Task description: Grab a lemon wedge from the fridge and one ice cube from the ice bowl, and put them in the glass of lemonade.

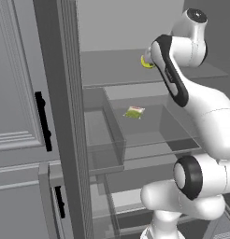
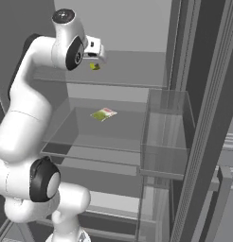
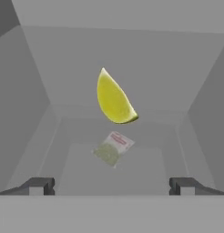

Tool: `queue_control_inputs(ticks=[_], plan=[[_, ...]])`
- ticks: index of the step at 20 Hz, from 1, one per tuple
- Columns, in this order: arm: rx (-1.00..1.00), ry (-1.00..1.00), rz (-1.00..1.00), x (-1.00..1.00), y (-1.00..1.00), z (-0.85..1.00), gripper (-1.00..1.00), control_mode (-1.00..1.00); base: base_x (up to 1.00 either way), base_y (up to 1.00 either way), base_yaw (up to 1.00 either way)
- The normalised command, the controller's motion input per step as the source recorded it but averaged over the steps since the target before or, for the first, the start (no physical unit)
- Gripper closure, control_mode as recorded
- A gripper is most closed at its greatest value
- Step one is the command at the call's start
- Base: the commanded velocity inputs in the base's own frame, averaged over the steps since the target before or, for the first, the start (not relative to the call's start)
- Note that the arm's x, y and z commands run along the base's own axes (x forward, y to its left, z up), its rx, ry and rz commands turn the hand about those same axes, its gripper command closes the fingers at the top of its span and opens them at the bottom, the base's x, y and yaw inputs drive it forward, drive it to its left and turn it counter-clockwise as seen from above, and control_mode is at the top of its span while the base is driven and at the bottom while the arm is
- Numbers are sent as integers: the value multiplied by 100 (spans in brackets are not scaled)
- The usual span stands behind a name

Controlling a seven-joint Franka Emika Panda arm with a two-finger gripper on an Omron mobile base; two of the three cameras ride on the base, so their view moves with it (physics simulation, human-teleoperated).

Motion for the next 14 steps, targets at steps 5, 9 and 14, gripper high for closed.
queue_control_inputs(ticks=[5, 9, 14], plan=[[0, -1, 1, 20, 10, -15, -100, -100, 0, 0, 0], [0, 0, 0, 59, 2, -11, -100, -100, 0, 0, 0], [0, 0, 0, 48, 0, -1, -100, -100, 0, 0, 0]])
